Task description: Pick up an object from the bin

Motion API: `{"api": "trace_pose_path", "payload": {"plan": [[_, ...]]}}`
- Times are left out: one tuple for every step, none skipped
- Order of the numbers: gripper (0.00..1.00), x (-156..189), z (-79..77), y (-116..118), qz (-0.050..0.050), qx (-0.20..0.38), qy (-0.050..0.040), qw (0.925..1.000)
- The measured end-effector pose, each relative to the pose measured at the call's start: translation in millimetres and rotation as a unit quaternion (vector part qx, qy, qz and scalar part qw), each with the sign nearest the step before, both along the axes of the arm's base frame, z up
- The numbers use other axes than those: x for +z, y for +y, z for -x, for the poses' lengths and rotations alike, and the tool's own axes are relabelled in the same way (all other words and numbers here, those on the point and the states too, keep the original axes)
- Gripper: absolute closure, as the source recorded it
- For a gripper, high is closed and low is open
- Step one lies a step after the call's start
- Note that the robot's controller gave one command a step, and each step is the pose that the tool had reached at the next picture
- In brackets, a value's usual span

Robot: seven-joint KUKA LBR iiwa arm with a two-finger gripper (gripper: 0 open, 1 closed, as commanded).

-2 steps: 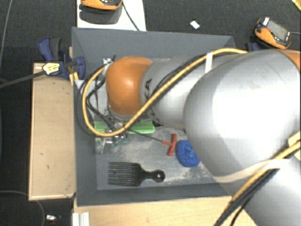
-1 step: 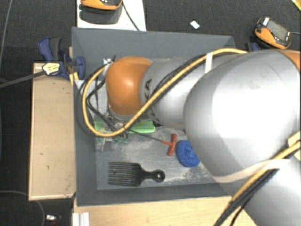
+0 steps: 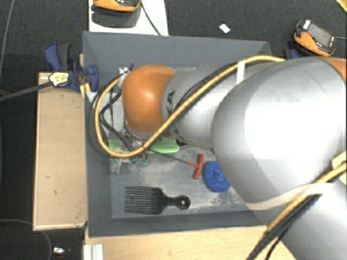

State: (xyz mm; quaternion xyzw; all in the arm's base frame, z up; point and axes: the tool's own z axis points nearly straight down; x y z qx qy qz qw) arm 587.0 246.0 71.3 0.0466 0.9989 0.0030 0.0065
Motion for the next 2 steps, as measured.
{"api": "trace_pose_path", "payload": {"plan": [[1.0, 18, 0.9, -1, 0.0, -0.001, 0.0011, 1.0], [1.0, 67, 1.4, -1, 0.001, -0.002, 0.0026, 1.0]]}}
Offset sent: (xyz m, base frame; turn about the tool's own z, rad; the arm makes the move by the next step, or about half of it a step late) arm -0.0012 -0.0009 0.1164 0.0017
